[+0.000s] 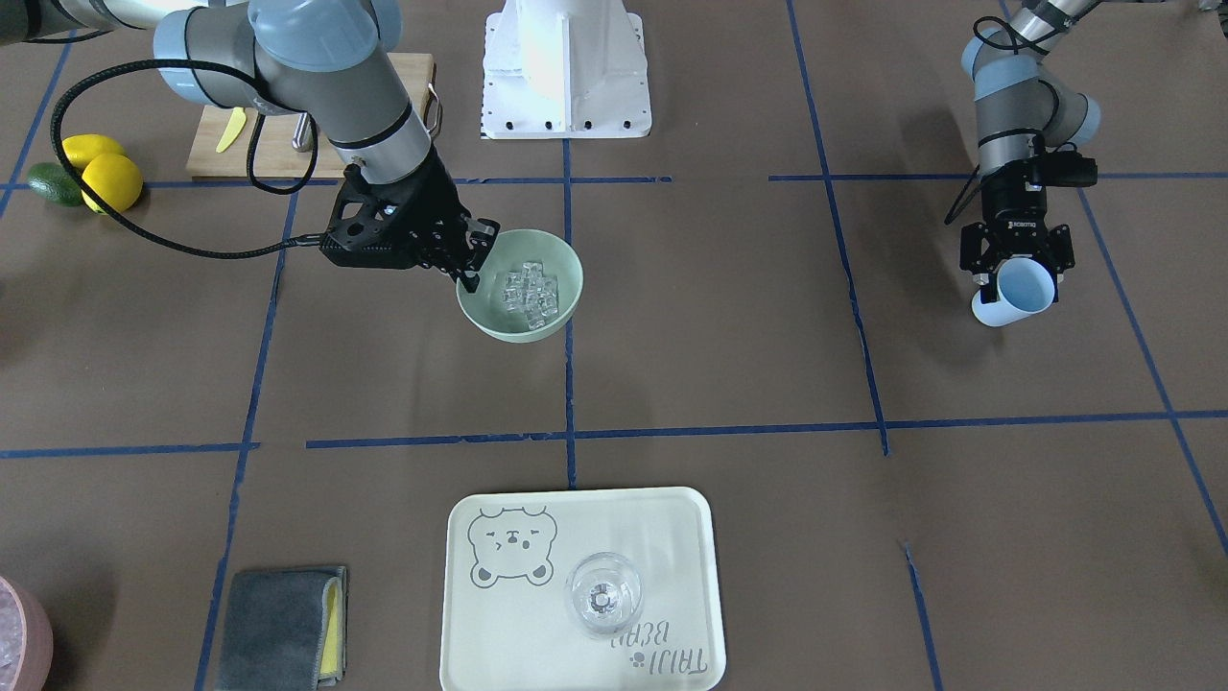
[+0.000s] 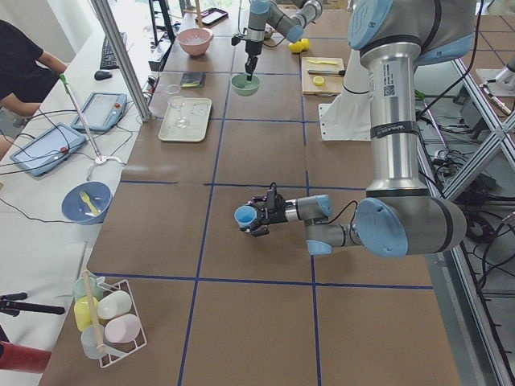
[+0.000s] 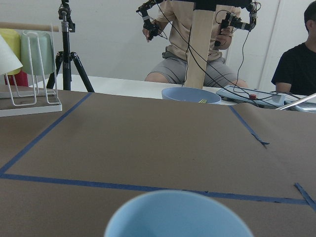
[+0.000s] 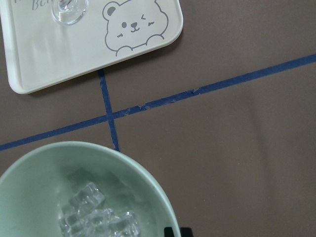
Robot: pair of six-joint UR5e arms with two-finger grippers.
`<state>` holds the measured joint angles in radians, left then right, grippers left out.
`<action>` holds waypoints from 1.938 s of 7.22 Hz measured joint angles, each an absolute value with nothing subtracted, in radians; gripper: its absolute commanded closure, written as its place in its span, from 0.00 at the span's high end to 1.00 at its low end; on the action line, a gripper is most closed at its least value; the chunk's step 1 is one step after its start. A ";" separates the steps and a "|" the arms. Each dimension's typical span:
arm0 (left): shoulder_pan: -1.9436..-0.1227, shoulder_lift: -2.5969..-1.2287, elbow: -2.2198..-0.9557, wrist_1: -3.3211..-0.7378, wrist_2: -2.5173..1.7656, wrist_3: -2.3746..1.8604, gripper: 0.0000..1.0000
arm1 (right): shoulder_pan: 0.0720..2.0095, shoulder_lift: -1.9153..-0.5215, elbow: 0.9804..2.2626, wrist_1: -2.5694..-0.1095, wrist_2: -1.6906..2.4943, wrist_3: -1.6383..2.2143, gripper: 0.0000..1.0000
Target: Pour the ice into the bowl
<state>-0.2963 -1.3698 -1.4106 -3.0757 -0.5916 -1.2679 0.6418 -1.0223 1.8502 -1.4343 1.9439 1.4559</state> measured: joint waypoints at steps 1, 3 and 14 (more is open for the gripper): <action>-0.297 -1.366 -1.413 -3.076 -0.589 -1.265 1.00 | 0.642 -1.030 1.858 -1.434 1.944 1.454 0.00; -0.299 -1.340 -1.449 -3.078 -0.593 -1.228 1.00 | 0.643 -1.038 1.862 -1.434 1.944 1.453 0.00; -0.844 -1.305 -1.857 -2.734 -1.416 -0.637 1.00 | 0.785 -1.712 2.021 -1.082 2.023 1.110 0.00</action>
